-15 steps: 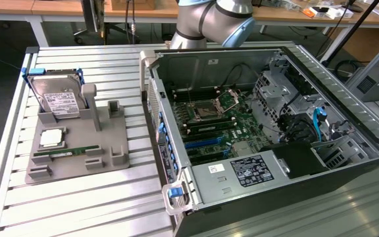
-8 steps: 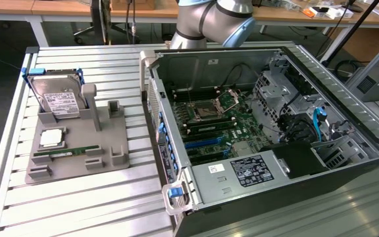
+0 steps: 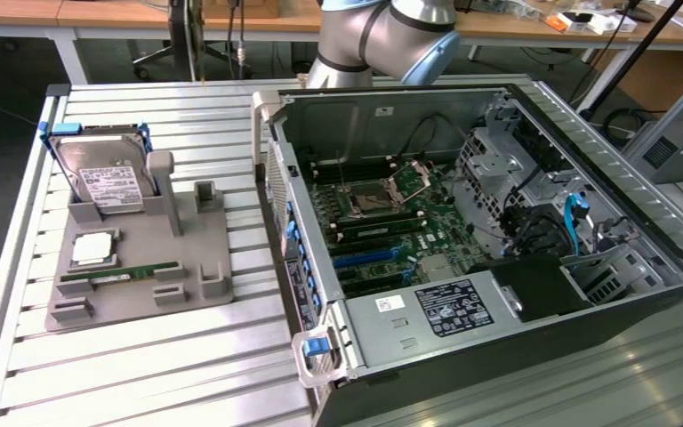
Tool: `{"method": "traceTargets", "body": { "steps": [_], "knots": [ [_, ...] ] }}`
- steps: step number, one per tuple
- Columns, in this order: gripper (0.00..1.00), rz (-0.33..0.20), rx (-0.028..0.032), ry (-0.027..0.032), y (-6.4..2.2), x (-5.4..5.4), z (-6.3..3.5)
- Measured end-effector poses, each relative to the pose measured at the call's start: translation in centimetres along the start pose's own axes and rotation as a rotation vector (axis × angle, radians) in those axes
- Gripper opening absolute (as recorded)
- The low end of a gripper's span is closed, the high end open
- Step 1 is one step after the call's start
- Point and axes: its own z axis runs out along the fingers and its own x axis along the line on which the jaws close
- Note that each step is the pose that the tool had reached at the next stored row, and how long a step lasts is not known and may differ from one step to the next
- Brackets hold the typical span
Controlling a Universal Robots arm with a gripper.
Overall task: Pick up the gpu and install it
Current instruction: 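Pick up the gpu and move the gpu toward the slot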
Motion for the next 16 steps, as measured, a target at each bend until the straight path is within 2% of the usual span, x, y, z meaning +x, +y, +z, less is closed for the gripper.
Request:
{"method": "traceTargets", "body": {
  "steps": [10,16],
  "knots": [
    [0.27,0.000,0.0025,-0.0002,-0.01,-0.5,0.53],
    [0.27,0.000,0.0059,-0.0004,0.00,-1.1,1.12]
  ]
}}
